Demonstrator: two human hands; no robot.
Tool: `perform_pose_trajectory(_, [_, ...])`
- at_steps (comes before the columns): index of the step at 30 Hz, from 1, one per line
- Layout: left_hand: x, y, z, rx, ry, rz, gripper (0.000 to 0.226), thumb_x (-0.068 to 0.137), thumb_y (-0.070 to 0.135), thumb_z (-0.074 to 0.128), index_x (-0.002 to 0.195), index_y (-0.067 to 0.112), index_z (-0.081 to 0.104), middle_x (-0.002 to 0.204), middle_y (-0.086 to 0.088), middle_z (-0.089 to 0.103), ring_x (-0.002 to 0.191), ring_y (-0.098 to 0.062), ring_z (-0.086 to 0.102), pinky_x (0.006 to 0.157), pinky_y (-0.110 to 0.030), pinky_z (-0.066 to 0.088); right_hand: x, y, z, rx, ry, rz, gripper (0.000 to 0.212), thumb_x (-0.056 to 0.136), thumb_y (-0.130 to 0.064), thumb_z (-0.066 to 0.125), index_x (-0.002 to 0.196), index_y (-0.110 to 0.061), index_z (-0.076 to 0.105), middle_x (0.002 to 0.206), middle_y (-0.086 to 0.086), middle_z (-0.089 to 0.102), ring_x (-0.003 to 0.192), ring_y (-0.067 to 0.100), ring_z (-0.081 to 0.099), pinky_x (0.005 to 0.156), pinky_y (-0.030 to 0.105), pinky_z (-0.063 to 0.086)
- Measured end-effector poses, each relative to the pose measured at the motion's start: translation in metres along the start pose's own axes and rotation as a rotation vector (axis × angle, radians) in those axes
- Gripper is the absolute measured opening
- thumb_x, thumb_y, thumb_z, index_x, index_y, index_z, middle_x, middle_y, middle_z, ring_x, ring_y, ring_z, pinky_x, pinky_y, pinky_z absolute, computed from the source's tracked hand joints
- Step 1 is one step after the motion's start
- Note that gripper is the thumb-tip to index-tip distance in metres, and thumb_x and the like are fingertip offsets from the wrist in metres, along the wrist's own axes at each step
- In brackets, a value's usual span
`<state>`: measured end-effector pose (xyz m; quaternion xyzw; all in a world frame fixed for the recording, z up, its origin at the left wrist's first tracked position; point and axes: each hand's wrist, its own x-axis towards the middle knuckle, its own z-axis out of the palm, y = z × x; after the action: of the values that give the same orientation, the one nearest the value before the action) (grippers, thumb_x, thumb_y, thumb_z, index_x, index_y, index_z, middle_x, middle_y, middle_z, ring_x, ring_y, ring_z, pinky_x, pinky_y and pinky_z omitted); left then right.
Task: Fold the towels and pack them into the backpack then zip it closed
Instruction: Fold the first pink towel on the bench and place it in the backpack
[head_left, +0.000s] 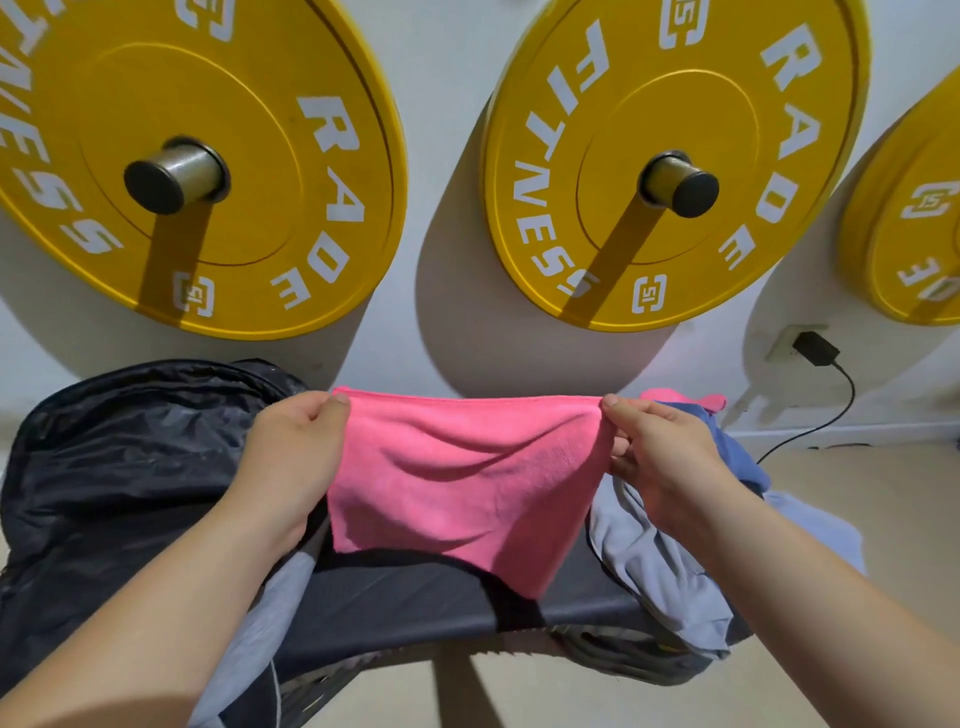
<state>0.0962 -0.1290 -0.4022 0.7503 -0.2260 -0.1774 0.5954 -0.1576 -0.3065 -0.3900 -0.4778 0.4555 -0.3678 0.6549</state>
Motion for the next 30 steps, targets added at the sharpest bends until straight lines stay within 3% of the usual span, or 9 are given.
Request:
perform_pose_trajectory(4, [-0.014,0.015,0.009,-0.073,0.043,-0.024,0.025,0.095,0.019,0.055,0.084,0.007,0.074,0.078,-0.007,0.071,0.074,-0.02,0.058,0.07,-0.038,0.049,-0.021,-0.011,0.018,0.077,-0.079,0.003,0.012,0.098,-0.017,0.066,0.097,-0.006,0.068,0.082,0.011,0.07,0.073,0.025,0.067,0.068,0.037,0.057])
perform_pose_trajectory(9, [-0.052,0.03,0.036,0.005,-0.1,0.105,0.039,0.095,0.033,0.058,0.072,0.002,0.06,0.067,0.001,0.05,0.068,-0.014,0.046,0.065,-0.034,0.039,-0.061,-0.005,0.053,0.019,-0.259,-0.003,0.018,0.095,-0.013,0.068,0.085,0.001,0.069,0.067,0.01,0.064,0.064,0.021,0.061,0.076,0.044,0.062])
perform_pose_trajectory(11, [-0.074,0.034,0.048,0.065,-0.193,0.219,0.036,0.101,0.03,0.059,0.076,0.006,0.069,0.067,0.011,0.062,0.065,-0.009,0.054,0.066,-0.031,0.045,-0.071,0.003,0.062,0.004,-0.298,-0.015,0.021,0.093,-0.01,0.071,0.091,0.01,0.068,0.07,0.014,0.065,0.067,0.022,0.064,0.078,0.047,0.062])
perform_pose_trajectory(13, [-0.088,0.034,0.056,0.142,-0.261,0.318,0.026,0.103,0.026,0.058,0.088,0.016,0.077,0.08,0.011,0.076,0.077,-0.007,0.068,0.075,-0.03,0.054,-0.074,0.007,0.065,-0.001,-0.293,-0.045,0.022,0.091,-0.008,0.073,0.095,0.012,0.067,0.075,0.018,0.067,0.07,0.024,0.068,0.081,0.052,0.062])
perform_pose_trajectory(16, [-0.092,0.036,0.054,0.177,-0.284,0.347,0.024,0.103,0.021,0.056,0.101,0.025,0.08,0.089,0.014,0.078,0.088,-0.001,0.07,0.081,-0.024,0.054,-0.074,0.007,0.063,-0.006,-0.295,-0.052,0.017,0.09,-0.007,0.074,0.093,0.009,0.071,0.076,0.016,0.07,0.072,0.024,0.07,0.083,0.055,0.061])
perform_pose_trajectory(22, [-0.09,0.033,0.051,0.221,-0.346,0.303,0.028,0.1,0.031,0.052,0.097,0.028,0.079,0.084,0.015,0.077,0.083,-0.005,0.071,0.078,-0.035,0.057,-0.076,0.01,0.063,0.013,-0.293,-0.081,0.013,0.09,-0.007,0.073,0.09,0.006,0.073,0.071,0.011,0.07,0.072,0.02,0.07,0.081,0.05,0.063])
perform_pose_trajectory(25, [-0.091,0.033,0.054,0.192,-0.355,0.297,0.024,0.099,0.021,0.06,0.086,0.027,0.079,0.065,0.02,0.069,0.062,0.006,0.059,0.062,-0.019,0.045,-0.075,0.011,0.064,0.025,-0.331,-0.082,0.025,0.098,-0.012,0.065,0.089,0.01,0.071,0.07,0.011,0.069,0.069,0.016,0.067,0.071,0.035,0.063])
perform_pose_trajectory(27, [-0.091,0.035,0.052,0.112,-0.386,0.274,0.021,0.096,0.014,0.065,0.088,0.028,0.08,0.067,0.02,0.071,0.064,0.01,0.061,0.063,-0.011,0.043,-0.075,0.008,0.065,0.012,-0.392,-0.041,0.033,0.103,-0.019,0.055,0.095,0.006,0.074,0.082,0.013,0.075,0.073,0.015,0.068,0.068,0.031,0.059])
perform_pose_trajectory(30, [-0.08,0.029,0.047,0.099,-0.329,0.268,0.018,0.096,0.019,0.066,0.083,0.018,0.078,0.069,0.001,0.073,0.065,0.0,0.06,0.06,-0.026,0.048,-0.067,0.005,0.061,-0.056,-0.418,-0.033,0.033,0.102,-0.024,0.054,0.097,-0.002,0.078,0.099,0.02,0.074,0.082,0.02,0.069,0.072,0.041,0.061])
